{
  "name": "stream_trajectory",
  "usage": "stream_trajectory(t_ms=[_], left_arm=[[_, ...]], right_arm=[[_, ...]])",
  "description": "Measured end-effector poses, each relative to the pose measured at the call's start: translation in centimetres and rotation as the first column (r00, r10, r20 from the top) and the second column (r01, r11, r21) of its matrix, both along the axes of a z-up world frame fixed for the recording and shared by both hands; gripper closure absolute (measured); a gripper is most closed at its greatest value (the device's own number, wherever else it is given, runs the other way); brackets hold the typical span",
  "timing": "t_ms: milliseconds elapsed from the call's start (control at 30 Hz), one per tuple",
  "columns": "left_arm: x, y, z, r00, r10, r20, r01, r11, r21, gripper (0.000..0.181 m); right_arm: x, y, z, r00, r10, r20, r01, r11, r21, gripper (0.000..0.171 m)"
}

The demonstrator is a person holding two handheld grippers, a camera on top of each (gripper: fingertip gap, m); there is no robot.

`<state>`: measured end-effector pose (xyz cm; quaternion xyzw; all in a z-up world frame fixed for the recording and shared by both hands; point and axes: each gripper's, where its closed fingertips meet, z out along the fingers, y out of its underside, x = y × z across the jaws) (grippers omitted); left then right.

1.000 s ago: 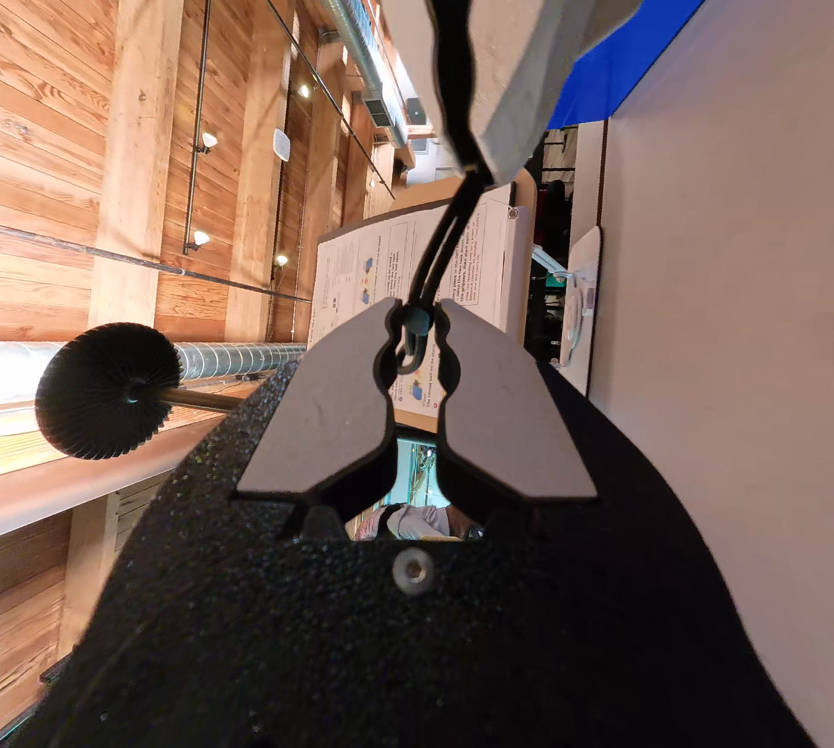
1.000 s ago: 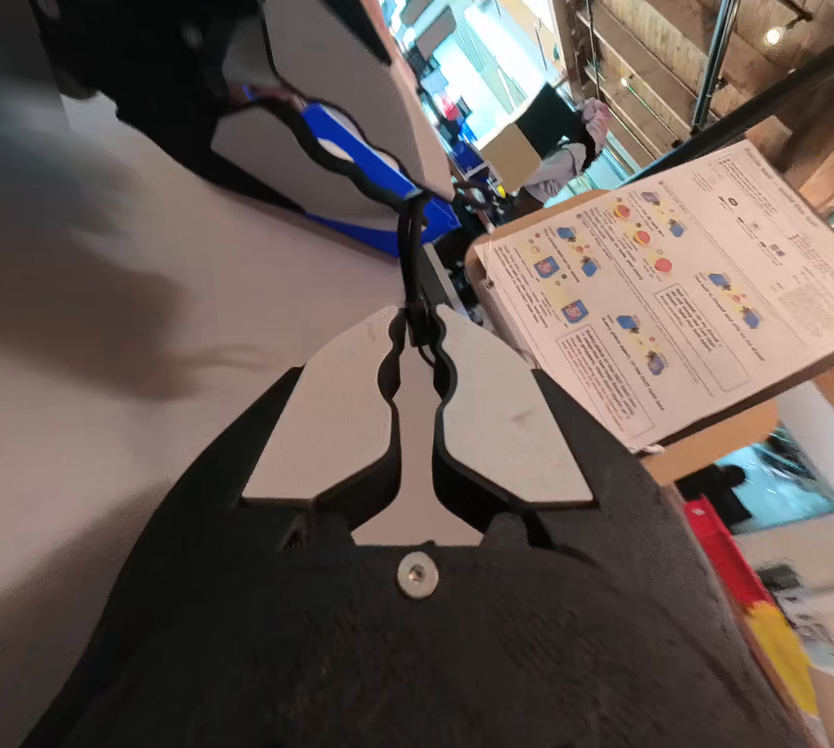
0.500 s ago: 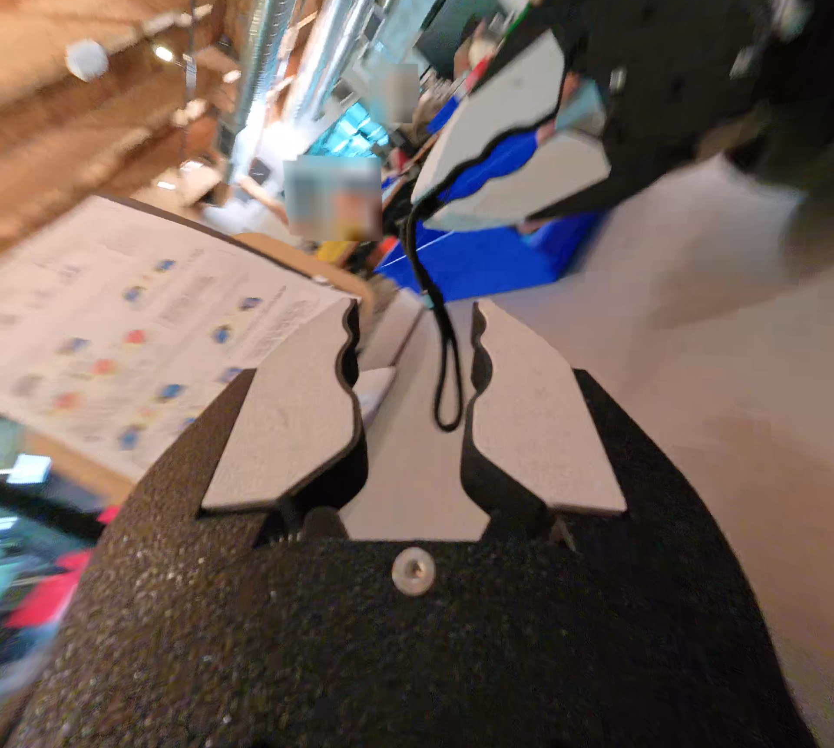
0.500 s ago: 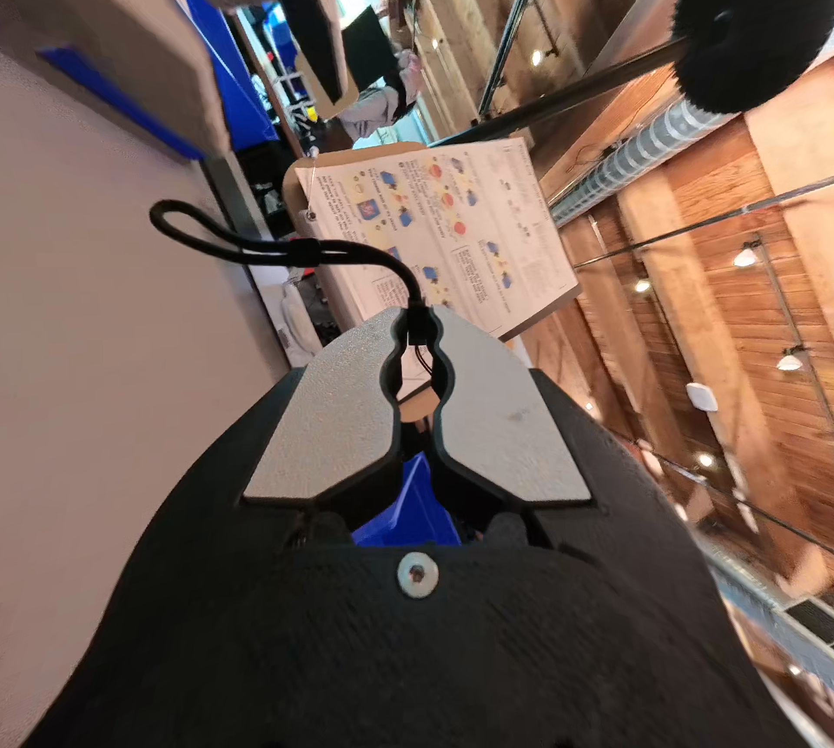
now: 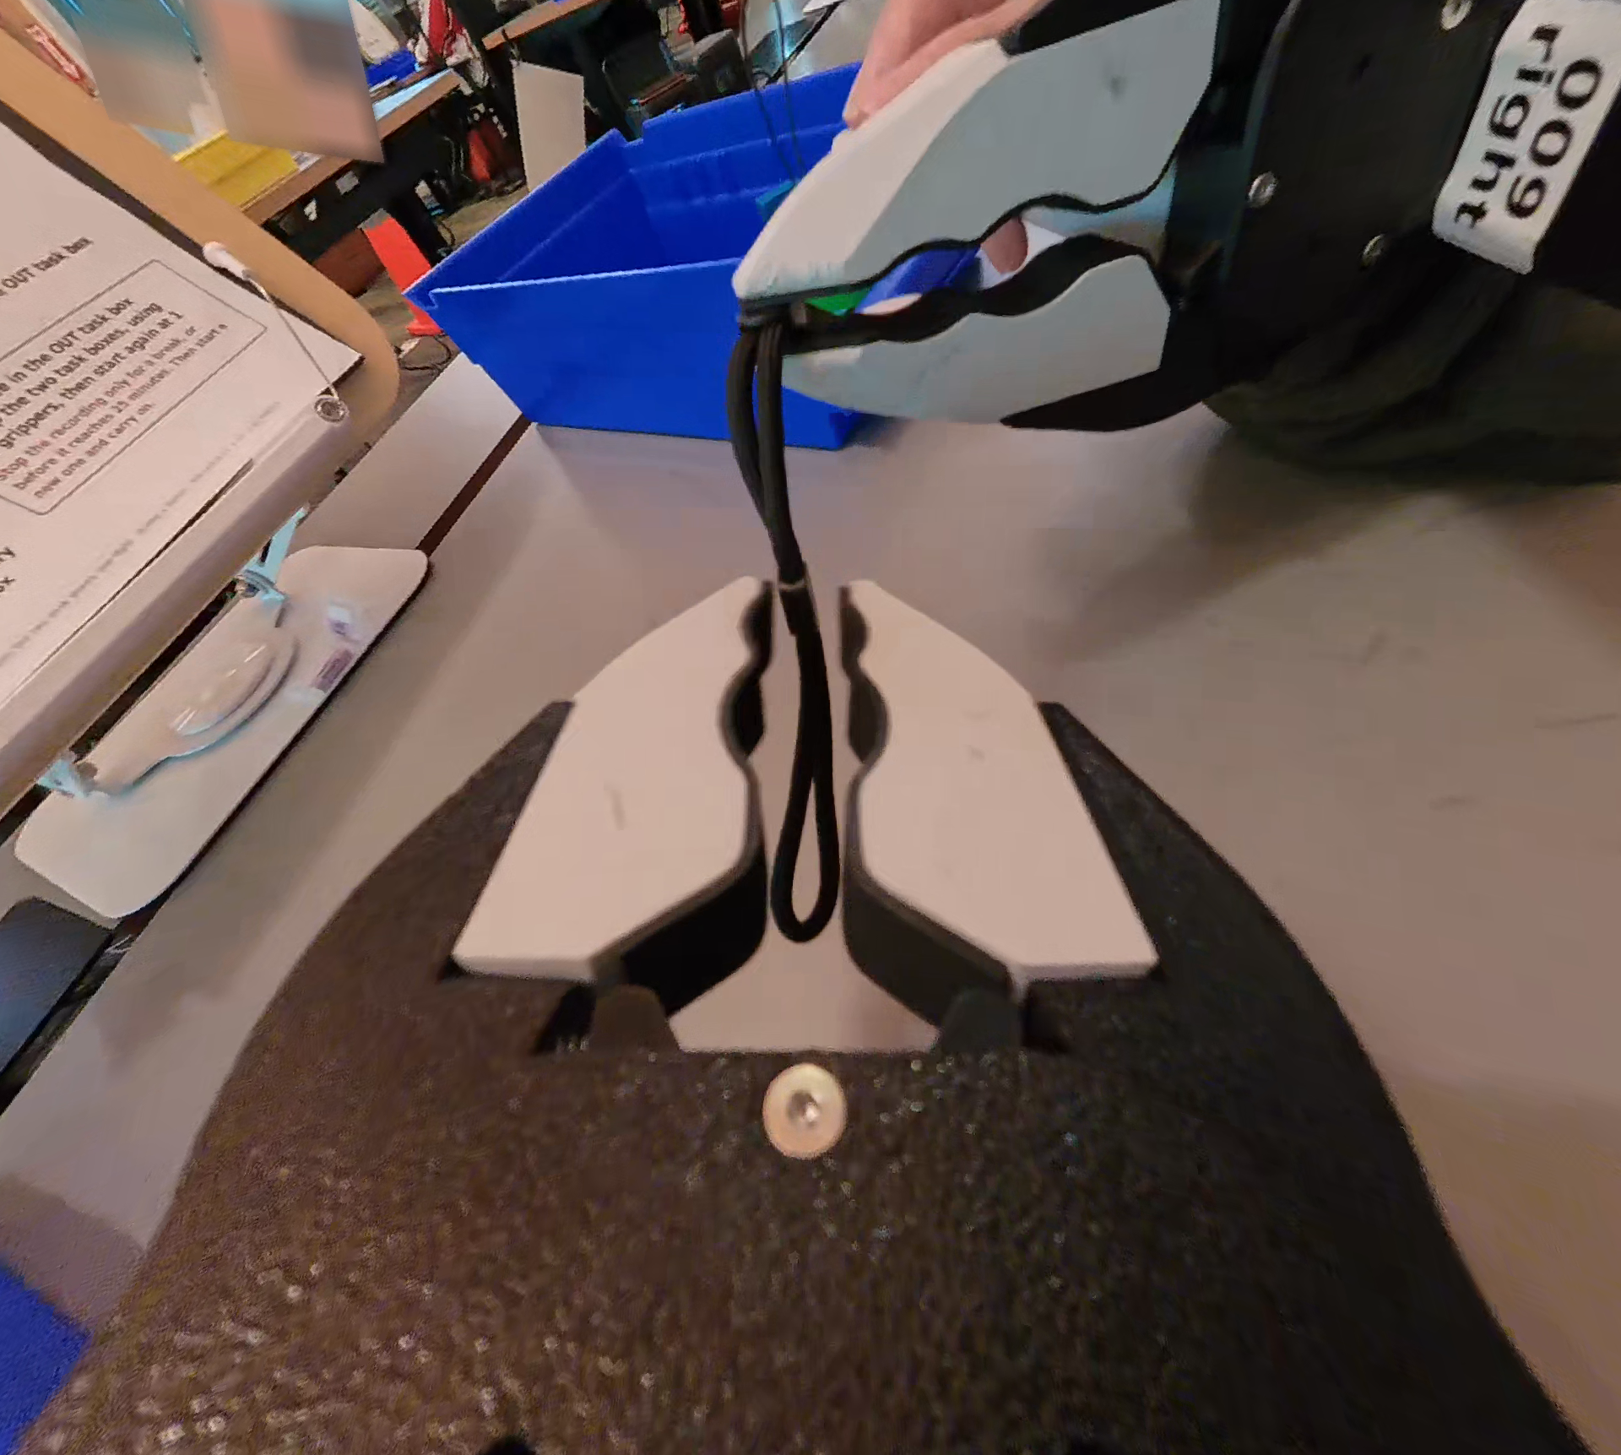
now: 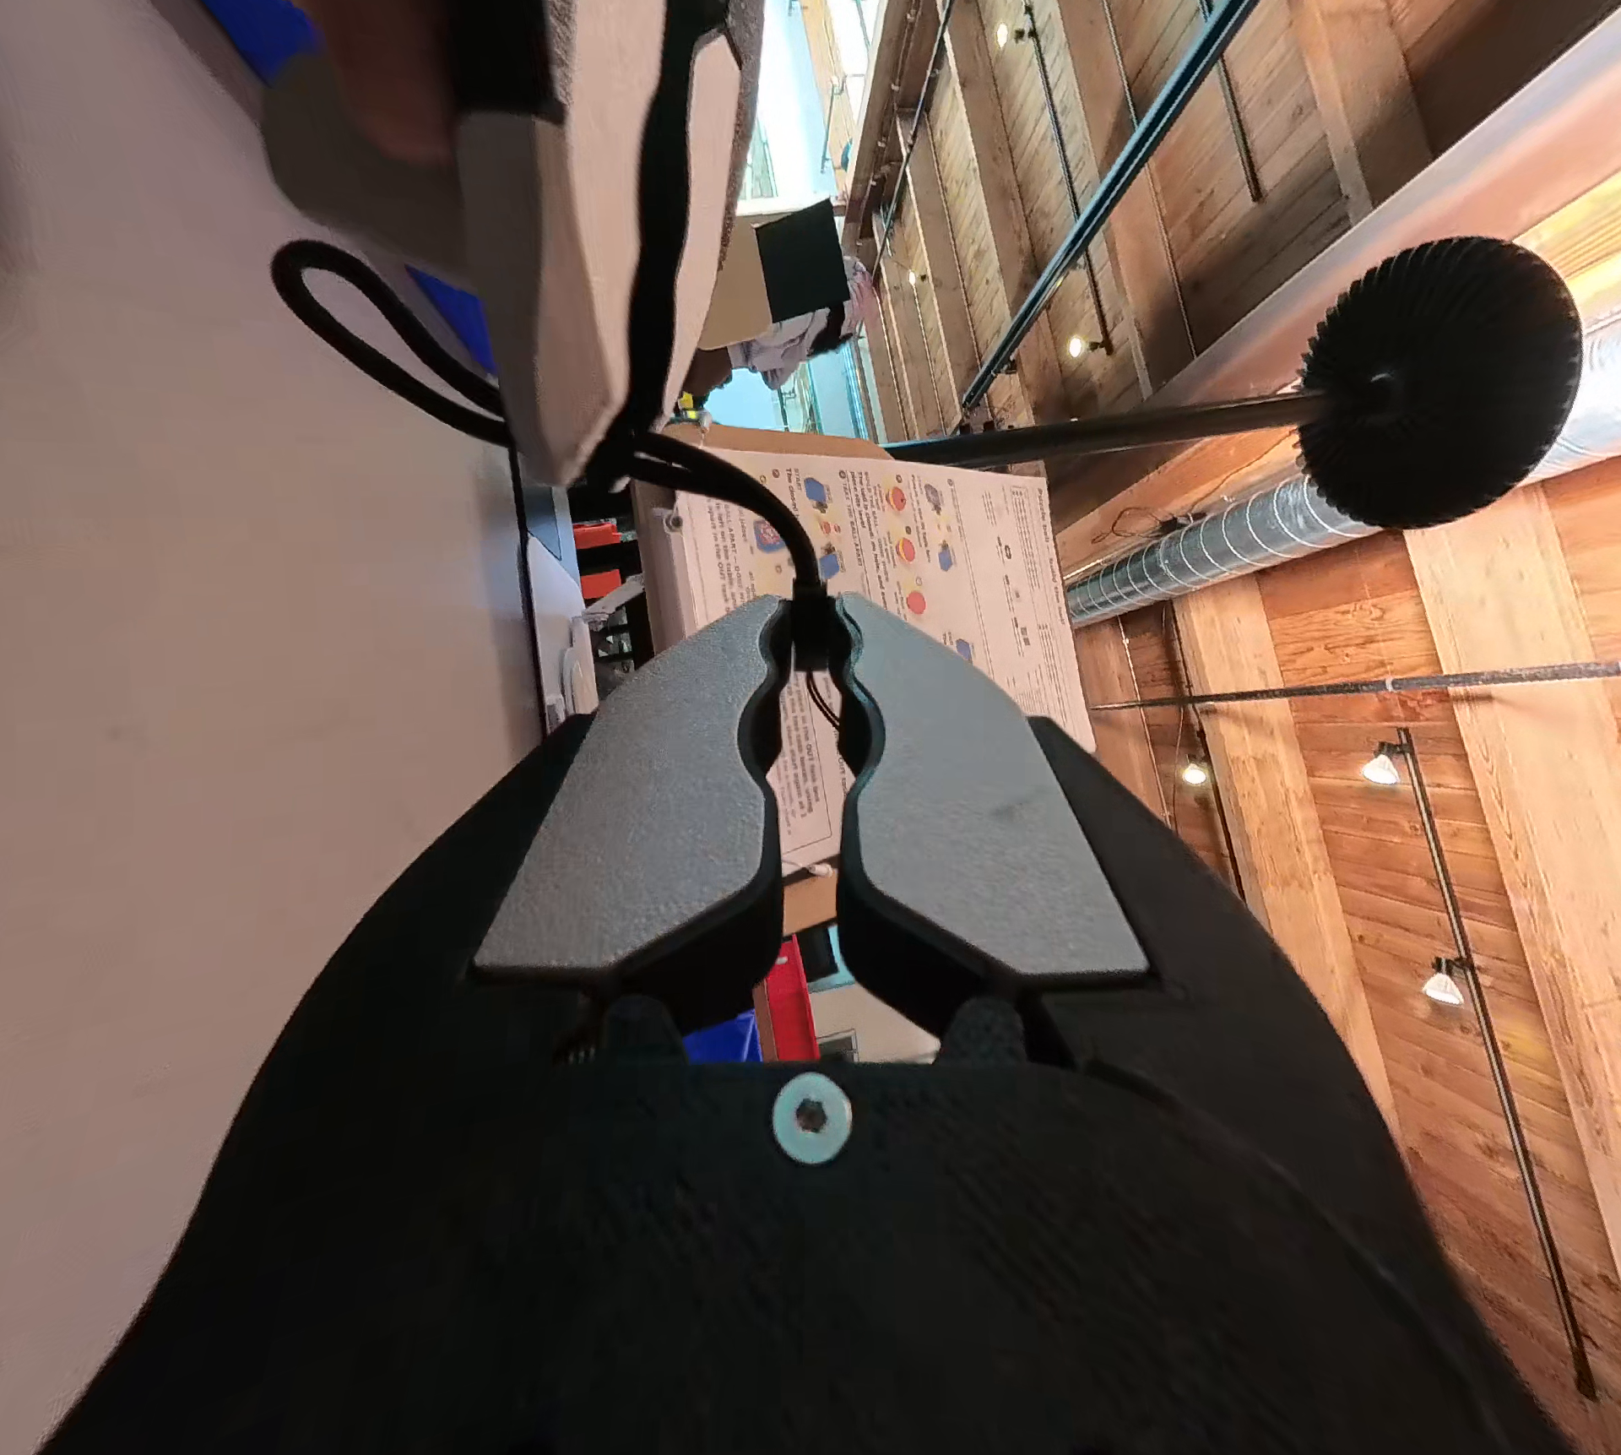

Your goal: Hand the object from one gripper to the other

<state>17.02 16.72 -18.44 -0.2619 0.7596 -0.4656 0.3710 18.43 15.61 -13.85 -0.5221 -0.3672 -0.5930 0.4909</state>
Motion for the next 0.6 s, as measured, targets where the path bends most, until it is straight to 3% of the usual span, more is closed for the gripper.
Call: stream_trajectory(t_ms=[33, 133, 200, 267, 367, 433, 500, 600], left_arm=[[0.0, 0.0, 0.1, 1.0, -0.005, 0.005, 0.005, 1.0, -0.006, 0.176], [0.2, 0.6, 0.2, 1.0, 0.024, -0.009, -0.024, 1.0, 0.0, 0.176], [0.9, 2.0, 0.9, 0.993, 0.113, 0.033, -0.112, 0.993, -0.034, 0.176], [1.5, 4.2, 2.1, 0.963, 0.24, 0.123, -0.236, 0.971, -0.043, 0.176], [1.3, 7.1, 4.3, 0.864, 0.343, 0.368, -0.402, 0.91, 0.097, 0.176], [0.9, 8.2, 5.6, 0.77, 0.325, 0.549, -0.529, 0.806, 0.265, 0.176], [0.5, 7.4, 6.3, 0.705, 0.187, 0.684, -0.599, 0.673, 0.433, 0.176], [0.4, 5.0, 6.2, 0.656, -0.001, 0.755, -0.636, 0.537, 0.554, 0.176]], right_arm=[[-0.1, 0.0, 0.0, 1.0, 0.002, -0.001, -0.002, 1.0, -0.001, 0.164], [0.1, 0.2, -0.2, 0.993, 0.033, -0.117, -0.032, 0.999, 0.01, 0.164], [0.0, 0.2, 0.0, 0.956, 0.098, -0.277, -0.087, 0.995, 0.051, 0.147], [-0.4, 0.2, 0.2, 0.865, 0.199, -0.462, -0.171, 0.98, 0.102, 0.129], [-0.9, -0.4, 2.0, 0.632, 0.381, -0.675, -0.273, 0.925, 0.266, 0.123], [-0.2, -1.7, 4.1, 0.522, 0.486, -0.701, -0.261, 0.873, 0.412, 0.122], [1.4, -3.1, 5.6, 0.428, 0.561, -0.709, -0.209, 0.824, 0.526, 0.126], [2.3, -3.5, 5.2, 0.223, 0.596, -0.771, -0.228, 0.801, 0.553, 0.126]])
